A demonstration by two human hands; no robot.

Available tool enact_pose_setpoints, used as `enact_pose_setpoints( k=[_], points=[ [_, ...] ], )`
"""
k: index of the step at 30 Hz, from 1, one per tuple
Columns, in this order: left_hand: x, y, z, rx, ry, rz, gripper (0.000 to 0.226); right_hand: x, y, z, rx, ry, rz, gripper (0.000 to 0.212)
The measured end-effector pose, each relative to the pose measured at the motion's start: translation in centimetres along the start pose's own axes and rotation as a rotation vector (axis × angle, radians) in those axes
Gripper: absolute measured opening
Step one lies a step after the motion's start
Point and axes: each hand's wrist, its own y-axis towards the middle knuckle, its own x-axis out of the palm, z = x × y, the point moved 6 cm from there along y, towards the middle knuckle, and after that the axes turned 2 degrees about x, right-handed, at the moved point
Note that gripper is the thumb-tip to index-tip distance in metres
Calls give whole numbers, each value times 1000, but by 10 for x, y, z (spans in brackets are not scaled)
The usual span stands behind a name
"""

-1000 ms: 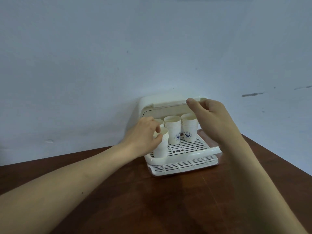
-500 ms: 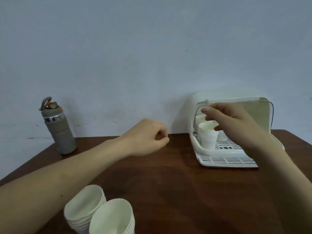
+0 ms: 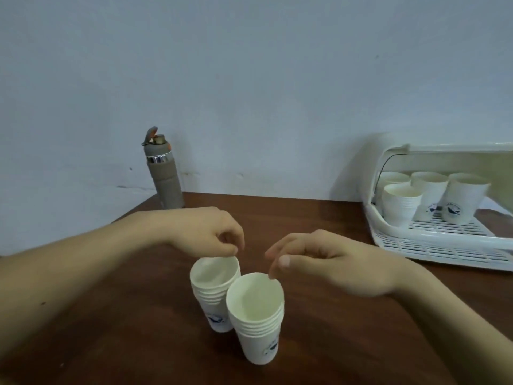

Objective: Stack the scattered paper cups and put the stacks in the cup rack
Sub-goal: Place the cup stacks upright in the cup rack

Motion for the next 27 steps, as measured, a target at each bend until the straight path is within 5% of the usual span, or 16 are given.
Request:
enact_pose_setpoints(
  k=[7,13,17,27],
  points=[
    [19,-4,-3,3,27,-47,32,38,1,-1,61,-103,-198,51],
    [14,7,-7,-16,-4,98,25,14,0,9,146,-220,-92,50],
    [6,19,-5,-32,-37,206,23,4,0,26,243,-309,-45,79],
    [8,36,-1,-60,-104,283,26,-9,1,42,322,-413,55,69]
  ],
)
